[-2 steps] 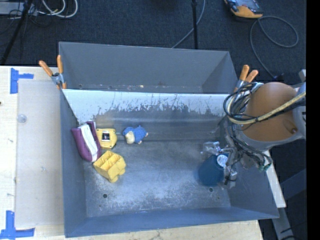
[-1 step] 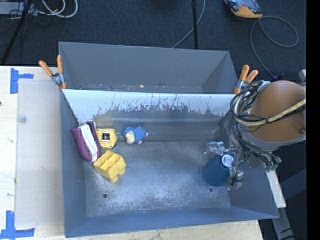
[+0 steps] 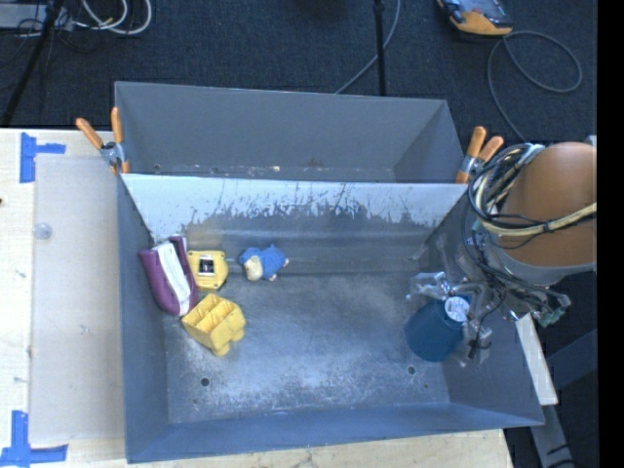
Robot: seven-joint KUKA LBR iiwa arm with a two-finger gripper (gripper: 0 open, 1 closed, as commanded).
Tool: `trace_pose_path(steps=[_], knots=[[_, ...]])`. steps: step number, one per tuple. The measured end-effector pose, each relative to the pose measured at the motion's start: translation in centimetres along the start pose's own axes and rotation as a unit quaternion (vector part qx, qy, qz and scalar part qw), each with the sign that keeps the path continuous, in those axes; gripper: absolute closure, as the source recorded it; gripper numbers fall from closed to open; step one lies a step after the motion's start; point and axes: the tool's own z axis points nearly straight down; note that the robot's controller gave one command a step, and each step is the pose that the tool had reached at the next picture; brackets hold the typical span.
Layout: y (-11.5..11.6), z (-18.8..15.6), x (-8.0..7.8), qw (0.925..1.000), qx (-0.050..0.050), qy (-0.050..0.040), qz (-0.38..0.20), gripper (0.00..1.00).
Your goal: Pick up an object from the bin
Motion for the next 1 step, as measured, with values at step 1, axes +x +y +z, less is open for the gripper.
trace_pose_path(steps=[1], knots=[[-0.86,-3.07,-1.16,0.992,0.002,-0.0017,-0.126,1.0]])
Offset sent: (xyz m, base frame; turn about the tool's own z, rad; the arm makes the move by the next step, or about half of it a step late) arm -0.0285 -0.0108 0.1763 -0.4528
